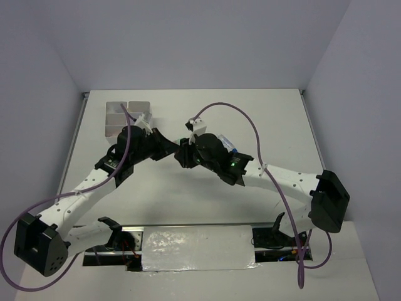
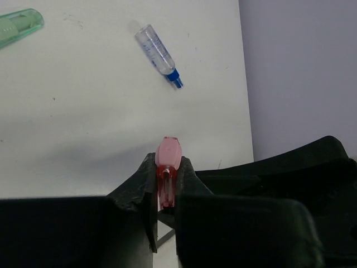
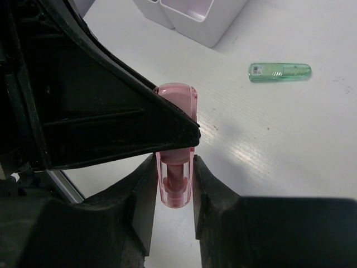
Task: Sort the stationery into containers
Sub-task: Pick up the stationery from the center of the board, then place the stationery in the storage box.
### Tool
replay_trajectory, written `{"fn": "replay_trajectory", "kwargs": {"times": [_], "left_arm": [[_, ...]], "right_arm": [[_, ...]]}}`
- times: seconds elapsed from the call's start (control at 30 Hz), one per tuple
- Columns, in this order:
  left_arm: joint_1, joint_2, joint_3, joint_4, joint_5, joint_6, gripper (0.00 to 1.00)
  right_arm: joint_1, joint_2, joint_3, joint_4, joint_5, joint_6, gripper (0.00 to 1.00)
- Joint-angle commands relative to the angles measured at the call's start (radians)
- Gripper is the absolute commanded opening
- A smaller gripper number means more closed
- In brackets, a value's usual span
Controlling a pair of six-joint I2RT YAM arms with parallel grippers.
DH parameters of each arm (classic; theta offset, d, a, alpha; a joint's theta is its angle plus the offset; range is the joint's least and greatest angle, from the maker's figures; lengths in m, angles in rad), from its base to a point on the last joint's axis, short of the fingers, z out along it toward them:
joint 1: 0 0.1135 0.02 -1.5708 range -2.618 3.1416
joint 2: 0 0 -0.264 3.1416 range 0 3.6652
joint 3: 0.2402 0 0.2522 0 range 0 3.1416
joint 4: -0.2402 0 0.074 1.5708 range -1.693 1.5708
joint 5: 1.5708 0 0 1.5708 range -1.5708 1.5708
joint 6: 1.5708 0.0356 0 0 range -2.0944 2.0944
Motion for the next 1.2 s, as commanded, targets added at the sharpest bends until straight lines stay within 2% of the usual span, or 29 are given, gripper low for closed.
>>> {"fn": "replay_trajectory", "kwargs": {"times": [0.0,0.03,0.07,0.1,0.2,0.23,0.33,0.43,0.5,0.57,0.73,0.97,1.07,1.17], "left_arm": [[-0.005,0.032,0.079,-0.023,-0.038,0.054,0.00],[-0.005,0.043,0.099,-0.057,-0.075,0.068,0.00],[-0.004,0.066,0.149,-0.129,-0.120,0.100,0.00],[-0.001,0.083,0.179,-0.172,-0.213,0.113,0.00],[0.028,0.162,0.303,-0.339,-0.437,0.119,0.00],[0.065,0.185,0.327,-0.363,-0.546,0.111,0.00],[0.169,0.287,0.407,-0.393,-0.660,0.067,0.00],[0.273,0.429,0.493,-0.401,-0.698,0.004,0.00],[0.327,0.466,0.518,-0.375,-0.694,-0.021,0.00],[0.334,0.511,0.538,-0.296,-0.740,-0.008,0.00],[0.334,0.626,0.631,-0.228,-0.827,0.033,0.00],[0.335,0.698,0.659,-0.185,-0.849,0.016,0.07],[0.335,0.716,0.654,-0.173,-0.852,0.013,0.13],[0.335,0.729,0.647,-0.168,-0.844,0.010,0.24]], "right_arm": [[-0.036,0.020,0.039,0.092,-0.068,-0.026,0.38],[-0.055,0.023,0.022,0.103,-0.069,-0.013,0.54],[-0.074,0.017,-0.018,0.112,-0.090,0.011,0.74],[-0.096,0.008,-0.039,0.120,-0.087,0.025,0.86],[-0.153,-0.071,-0.147,0.126,-0.032,0.071,1.00],[-0.173,-0.095,-0.186,0.109,-0.017,0.080,1.00],[-0.196,-0.176,-0.230,0.078,0.017,0.074,1.00],[-0.205,-0.227,-0.247,0.051,0.010,0.027,1.00],[-0.207,-0.234,-0.257,0.028,0.014,0.007,1.00],[-0.210,-0.247,-0.270,0.022,0.014,-0.010,1.00],[-0.222,-0.270,-0.308,0.034,-0.035,-0.048,1.00],[-0.243,-0.199,-0.291,0.063,-0.095,-0.085,1.00],[-0.248,-0.167,-0.282,0.068,-0.109,-0.095,1.00],[-0.250,-0.147,-0.276,0.078,-0.119,-0.101,1.00]]}}
